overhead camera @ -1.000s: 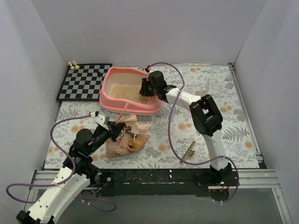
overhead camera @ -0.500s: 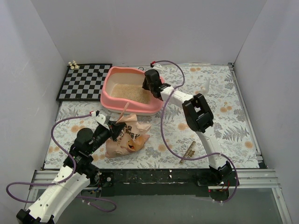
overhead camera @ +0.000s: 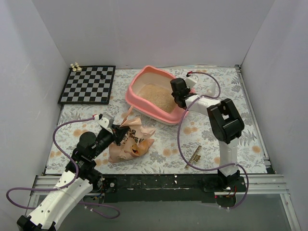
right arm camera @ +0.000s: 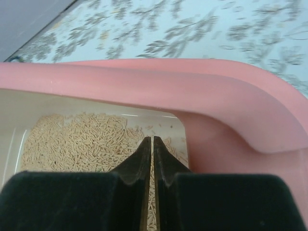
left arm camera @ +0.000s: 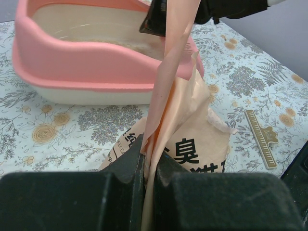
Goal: Fill the litter box with clean litter
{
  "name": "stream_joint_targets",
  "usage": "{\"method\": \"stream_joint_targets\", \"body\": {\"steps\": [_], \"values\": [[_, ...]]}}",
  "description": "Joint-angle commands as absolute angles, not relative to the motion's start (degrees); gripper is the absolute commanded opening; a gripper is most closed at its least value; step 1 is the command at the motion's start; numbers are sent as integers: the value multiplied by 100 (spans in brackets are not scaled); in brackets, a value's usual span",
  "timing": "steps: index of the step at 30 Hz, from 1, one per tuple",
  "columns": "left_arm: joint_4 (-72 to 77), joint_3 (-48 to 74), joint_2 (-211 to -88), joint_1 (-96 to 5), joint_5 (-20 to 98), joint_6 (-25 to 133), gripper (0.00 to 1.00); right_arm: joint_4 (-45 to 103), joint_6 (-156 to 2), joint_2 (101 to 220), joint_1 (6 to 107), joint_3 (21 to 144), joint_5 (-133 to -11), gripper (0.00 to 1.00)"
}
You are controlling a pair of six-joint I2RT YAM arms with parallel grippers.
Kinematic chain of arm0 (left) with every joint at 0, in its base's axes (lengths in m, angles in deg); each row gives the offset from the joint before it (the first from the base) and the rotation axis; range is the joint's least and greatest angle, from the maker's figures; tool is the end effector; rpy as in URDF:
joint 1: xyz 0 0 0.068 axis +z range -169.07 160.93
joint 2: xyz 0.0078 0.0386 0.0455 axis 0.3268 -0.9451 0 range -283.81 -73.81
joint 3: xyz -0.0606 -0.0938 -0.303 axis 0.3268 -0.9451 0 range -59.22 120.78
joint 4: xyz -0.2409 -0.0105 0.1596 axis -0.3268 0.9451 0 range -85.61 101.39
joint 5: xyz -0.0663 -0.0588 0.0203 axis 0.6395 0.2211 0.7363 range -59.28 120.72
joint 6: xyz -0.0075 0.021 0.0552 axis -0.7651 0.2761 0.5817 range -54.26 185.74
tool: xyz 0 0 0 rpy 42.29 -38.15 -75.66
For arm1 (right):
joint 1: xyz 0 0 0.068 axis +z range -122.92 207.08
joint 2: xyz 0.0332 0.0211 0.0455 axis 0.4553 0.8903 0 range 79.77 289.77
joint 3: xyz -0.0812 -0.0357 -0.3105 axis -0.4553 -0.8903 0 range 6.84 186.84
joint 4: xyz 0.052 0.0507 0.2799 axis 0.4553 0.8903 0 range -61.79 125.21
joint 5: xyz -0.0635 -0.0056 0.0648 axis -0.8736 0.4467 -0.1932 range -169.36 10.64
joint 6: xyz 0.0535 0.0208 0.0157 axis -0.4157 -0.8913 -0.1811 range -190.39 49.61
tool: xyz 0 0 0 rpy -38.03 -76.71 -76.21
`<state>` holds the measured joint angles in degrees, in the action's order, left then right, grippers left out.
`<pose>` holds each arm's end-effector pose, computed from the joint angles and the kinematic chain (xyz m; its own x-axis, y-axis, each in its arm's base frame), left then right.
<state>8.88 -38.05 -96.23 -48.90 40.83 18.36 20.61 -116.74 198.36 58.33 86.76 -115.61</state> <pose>0.1006 -0.0665 0.2761 -0.5306 -0.5309 -0.6608 0.3702 0.5562 -0.7440 0.4546 0.2457 0.2095 -0.2939 0.5042 -0.8120 0.3295 0.8509 0.4091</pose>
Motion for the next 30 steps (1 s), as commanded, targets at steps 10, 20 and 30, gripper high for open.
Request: {"method": "stream_joint_targets", "body": {"steps": [10,20,30], "values": [[518,-3698,-9561,-4887,4320,1907,0,2231,-10311,17823,5573,7355,-11462,24],[483,-3453,-9824,-4887,5136,1995,0,2810,-8113,15143,5556,6547,-8053,51],[175,-1583,-11896,-4887,7764,3031,0,3716,-8031,13498,5556,5580,-7224,53]]}}
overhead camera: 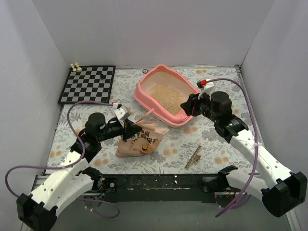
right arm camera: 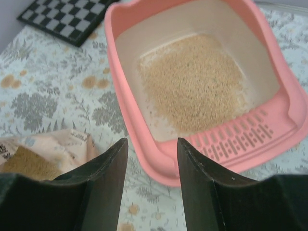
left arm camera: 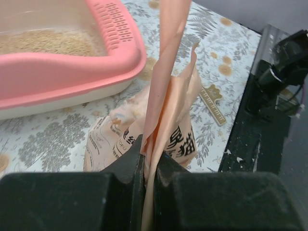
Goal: Fill the litter box with clean litter
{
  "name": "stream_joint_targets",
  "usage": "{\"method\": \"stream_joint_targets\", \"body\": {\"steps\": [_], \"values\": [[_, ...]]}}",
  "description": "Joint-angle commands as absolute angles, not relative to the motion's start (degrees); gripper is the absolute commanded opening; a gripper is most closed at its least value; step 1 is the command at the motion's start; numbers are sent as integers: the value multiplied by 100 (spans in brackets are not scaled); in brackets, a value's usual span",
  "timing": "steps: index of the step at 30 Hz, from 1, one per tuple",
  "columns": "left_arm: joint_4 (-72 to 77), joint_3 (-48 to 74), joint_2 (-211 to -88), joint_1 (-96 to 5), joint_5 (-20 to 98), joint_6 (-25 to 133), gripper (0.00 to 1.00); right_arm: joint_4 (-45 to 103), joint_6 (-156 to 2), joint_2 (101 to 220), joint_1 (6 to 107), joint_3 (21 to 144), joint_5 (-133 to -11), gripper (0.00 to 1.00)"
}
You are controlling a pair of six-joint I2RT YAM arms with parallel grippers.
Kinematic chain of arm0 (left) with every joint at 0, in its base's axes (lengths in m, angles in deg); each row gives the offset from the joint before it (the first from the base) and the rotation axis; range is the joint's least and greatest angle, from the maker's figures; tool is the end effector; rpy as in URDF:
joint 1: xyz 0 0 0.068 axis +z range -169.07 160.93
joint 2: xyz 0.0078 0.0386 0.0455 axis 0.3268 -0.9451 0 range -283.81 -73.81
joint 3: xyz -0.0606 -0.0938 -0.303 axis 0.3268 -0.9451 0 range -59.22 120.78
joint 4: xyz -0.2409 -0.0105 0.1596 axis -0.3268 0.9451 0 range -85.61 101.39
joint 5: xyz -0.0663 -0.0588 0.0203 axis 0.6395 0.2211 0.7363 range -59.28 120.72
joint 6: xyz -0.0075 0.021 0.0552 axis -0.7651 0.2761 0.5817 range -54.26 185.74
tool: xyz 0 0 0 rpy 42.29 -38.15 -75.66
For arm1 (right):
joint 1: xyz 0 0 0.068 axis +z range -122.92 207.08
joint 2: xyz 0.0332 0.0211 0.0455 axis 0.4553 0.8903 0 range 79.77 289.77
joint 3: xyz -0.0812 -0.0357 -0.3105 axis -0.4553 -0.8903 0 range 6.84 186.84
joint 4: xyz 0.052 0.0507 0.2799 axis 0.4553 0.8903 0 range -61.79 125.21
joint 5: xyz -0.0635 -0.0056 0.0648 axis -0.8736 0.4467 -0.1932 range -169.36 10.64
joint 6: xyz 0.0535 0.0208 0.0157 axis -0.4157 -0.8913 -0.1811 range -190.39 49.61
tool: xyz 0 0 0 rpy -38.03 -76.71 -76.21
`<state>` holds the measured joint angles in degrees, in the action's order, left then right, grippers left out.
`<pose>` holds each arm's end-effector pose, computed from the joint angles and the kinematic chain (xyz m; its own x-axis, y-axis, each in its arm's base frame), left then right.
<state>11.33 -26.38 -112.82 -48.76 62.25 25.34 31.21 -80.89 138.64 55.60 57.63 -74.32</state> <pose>0.1297 -0.1002 0.3170 -0.7104 -0.2309 -0.6648 0.5306 0.4448 -0.7215 0.2197 0.1238 0.3818 -0.2665 0.0619 -0.9618 -0.5112 0.8369 0.1955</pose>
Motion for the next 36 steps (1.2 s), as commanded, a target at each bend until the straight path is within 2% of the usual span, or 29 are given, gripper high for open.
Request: {"method": "stream_joint_targets", "body": {"steps": [1,6,12,16,21,22,23,25,29,31,33,36], "values": [[288,-1336,-12134,-4887,7940,3180,0,3926,-8067,13427,5556,5597,-7277,54],[255,-438,-13251,-4887,8486,3532,0,4850,-8506,13093,5565,5633,-7786,53],[113,-130,-14173,-4869,8750,4454,0,5281,-8621,12461,5556,5176,-7602,53],[656,457,-14833,-4843,9048,4920,0,5475,-8630,11951,5556,5026,-7392,53],[834,284,-14590,-4843,8743,4878,0,5309,-8384,11616,5556,4649,-6777,55],[834,170,-14414,-4843,8585,4764,5,5221,-8358,11590,5556,4561,-6680,56],[834,30,-14221,-4843,8366,4668,14,5133,-8357,11537,5556,4438,-6592,57],[1009,-181,-13878,-4843,8083,4596,27,4818,-8384,11406,5556,4157,-6390,59],[1449,-577,-13236,-4852,7688,4360,44,3904,-8454,10984,5556,3498,-6038,64],[1432,-884,-12824,-4852,7302,4123,58,3604,-8384,10860,5556,3252,-5994,67],[1082,-1261,-12315,-4852,6662,3580,65,3507,-8235,10851,5556,3137,-6046,67],[616,-1973,-11331,-4852,5273,2806,69,3323,-8059,10860,5556,2996,-5749,68]]}}
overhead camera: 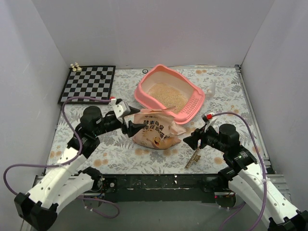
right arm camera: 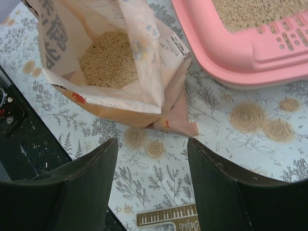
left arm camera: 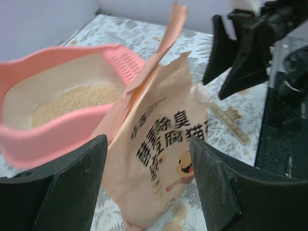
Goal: Fill the litter box with clean litter
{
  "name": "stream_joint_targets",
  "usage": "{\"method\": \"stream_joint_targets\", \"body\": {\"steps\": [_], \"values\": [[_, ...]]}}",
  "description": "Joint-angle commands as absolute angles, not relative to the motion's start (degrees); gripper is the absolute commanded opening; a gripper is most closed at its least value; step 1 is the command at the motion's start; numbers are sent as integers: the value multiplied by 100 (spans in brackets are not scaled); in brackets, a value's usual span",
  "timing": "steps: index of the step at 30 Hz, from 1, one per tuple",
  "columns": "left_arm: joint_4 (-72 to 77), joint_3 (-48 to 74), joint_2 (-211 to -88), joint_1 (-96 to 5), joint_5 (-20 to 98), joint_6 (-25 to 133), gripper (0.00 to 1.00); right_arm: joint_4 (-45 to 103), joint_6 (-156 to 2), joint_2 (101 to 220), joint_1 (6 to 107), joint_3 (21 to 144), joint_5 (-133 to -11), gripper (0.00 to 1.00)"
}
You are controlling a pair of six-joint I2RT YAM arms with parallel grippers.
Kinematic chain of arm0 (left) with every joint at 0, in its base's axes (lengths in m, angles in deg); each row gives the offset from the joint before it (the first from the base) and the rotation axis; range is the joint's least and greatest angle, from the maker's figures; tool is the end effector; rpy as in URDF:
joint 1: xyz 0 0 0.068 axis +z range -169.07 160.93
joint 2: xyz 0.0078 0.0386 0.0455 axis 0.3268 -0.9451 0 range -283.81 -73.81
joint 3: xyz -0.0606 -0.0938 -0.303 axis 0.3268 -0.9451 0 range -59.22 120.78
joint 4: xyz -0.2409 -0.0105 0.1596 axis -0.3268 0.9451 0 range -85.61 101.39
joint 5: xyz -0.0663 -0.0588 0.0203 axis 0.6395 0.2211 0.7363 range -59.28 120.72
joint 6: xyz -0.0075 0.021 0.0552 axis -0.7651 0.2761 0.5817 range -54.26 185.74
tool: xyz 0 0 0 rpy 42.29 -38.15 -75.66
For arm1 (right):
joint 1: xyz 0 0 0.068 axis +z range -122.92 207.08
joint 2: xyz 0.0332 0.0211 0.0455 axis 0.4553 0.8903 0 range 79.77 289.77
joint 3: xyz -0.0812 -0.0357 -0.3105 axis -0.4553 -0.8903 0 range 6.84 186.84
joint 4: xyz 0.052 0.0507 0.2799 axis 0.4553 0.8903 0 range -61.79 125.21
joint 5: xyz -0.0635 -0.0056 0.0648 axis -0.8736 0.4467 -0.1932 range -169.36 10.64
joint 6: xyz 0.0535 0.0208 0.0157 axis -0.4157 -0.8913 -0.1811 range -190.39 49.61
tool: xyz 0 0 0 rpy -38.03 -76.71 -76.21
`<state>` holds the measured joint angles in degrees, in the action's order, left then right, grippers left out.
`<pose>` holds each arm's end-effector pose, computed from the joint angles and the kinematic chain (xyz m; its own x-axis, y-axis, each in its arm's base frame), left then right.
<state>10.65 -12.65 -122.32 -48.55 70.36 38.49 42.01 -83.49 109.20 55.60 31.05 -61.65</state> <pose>0.1549 -0.1196 0.3851 -0.5356 -0.1022 -0.8383 0.7687 0.3521 -0.5341 0.1106 0.0753 0.2656 -0.4393 0.0071 -0.8983 -0.6241 0.7169 0.3109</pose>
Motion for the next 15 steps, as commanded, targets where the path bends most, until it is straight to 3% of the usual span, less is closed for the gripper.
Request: {"method": "stream_joint_targets", "body": {"steps": [1,6,15], "values": [[588,-2132,-10936,-4852,4887,2612,69,3139,-8032,10843,5565,2926,-5687,68],[1193,-2590,-10141,-4852,2969,1610,71,2330,-7708,11009,5556,2574,-5467,68],[1468,-2950,-10027,-4852,3458,1247,72,941,-7698,11563,5565,2205,-4835,66]]}}
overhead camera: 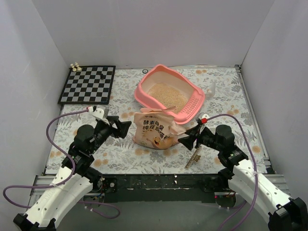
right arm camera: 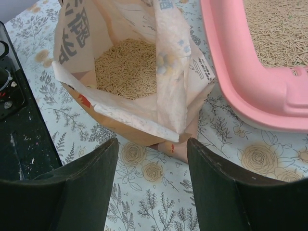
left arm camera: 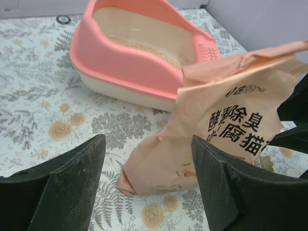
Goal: Fill the litter box with clean litter
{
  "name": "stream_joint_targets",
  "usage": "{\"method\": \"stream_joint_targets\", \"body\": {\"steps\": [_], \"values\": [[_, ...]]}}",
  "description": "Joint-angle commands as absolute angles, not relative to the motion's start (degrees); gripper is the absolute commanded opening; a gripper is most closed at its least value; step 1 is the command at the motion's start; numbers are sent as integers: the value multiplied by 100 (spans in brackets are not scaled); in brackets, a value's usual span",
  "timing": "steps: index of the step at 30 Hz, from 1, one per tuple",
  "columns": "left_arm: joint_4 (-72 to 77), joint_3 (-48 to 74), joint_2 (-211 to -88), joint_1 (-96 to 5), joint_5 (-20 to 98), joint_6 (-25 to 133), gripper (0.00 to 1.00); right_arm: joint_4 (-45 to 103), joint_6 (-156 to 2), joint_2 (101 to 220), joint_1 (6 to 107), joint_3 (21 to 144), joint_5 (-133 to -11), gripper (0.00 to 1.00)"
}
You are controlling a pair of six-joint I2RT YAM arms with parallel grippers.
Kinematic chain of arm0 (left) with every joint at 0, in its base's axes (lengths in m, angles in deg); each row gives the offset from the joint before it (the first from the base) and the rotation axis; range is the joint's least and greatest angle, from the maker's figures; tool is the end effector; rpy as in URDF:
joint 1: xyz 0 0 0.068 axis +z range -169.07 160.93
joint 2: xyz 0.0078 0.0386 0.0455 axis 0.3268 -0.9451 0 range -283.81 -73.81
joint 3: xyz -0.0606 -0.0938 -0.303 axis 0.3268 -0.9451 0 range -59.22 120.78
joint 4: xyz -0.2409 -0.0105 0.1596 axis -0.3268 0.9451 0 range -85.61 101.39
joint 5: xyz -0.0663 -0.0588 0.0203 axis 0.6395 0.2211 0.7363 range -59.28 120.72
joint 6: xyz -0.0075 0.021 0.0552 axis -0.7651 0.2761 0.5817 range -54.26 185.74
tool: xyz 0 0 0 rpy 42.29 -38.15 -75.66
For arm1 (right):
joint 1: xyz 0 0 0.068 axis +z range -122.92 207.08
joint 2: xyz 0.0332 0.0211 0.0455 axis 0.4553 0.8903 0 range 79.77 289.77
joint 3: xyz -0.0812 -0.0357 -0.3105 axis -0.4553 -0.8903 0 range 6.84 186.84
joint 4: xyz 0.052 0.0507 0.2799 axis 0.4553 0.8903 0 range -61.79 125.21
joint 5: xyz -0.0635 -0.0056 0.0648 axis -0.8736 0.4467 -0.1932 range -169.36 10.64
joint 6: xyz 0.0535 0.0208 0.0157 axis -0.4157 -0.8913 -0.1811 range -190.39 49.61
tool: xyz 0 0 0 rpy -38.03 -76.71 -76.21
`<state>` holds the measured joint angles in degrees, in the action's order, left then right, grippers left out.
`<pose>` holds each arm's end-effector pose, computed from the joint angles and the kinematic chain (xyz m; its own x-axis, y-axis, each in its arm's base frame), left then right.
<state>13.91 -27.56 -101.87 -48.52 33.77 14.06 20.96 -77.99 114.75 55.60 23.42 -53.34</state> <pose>0.1108 -0.0652 0.3268 -0.4770 -0.6304 -0.6125 0.2624 0.5630 -0.7837 0.1242 0.0893 0.2428 -0.2752 -0.0142 -0.9613 -0.7776 0.5913 0.2139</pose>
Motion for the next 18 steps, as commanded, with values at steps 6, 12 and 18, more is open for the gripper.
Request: {"method": "stream_joint_targets", "body": {"steps": [6,12,18], "values": [[1204,-3311,-9799,-4851,3828,1265,72,439,-7681,11607,5556,2125,-4895,66],[1142,-3391,-9684,-4852,3890,1371,72,-165,-7926,11730,5556,1951,-4930,65],[1150,-3382,-9763,-4852,4030,1388,72,-1001,-8190,12107,5556,1669,-4974,63]]}}
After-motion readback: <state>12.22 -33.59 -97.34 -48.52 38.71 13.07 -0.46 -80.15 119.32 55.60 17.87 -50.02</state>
